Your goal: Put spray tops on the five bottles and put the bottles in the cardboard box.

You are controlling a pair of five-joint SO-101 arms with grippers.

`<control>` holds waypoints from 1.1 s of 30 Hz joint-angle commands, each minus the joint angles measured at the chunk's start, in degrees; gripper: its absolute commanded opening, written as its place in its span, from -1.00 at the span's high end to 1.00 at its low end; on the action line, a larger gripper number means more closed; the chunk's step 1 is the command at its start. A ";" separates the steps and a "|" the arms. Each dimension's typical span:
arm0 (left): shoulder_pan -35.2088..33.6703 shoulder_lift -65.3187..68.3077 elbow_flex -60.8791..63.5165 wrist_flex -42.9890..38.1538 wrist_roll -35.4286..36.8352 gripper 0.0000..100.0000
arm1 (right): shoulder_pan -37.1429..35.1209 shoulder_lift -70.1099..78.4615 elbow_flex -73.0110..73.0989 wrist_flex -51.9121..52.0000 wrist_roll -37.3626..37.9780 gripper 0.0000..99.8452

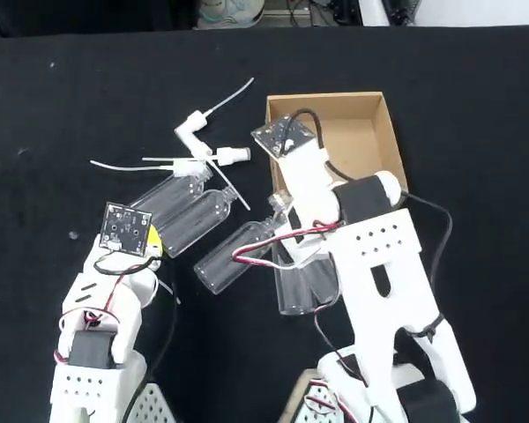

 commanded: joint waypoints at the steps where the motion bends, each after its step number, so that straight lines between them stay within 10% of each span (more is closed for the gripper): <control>1: -0.13 -0.79 0.92 0.18 0.09 0.94 | -1.05 -2.33 -3.30 -0.18 -0.53 0.97; 13: 0.31 -0.79 0.92 2.02 -0.18 0.93 | -1.05 -9.71 -2.95 1.76 -0.53 0.97; 25: -31.60 -0.70 -19.82 11.34 5.54 0.88 | -1.14 -15.43 3.30 -3.60 -0.44 0.97; 33: -28.44 20.40 -36.88 14.51 5.63 0.70 | -1.14 -15.52 3.65 -9.67 -0.53 0.97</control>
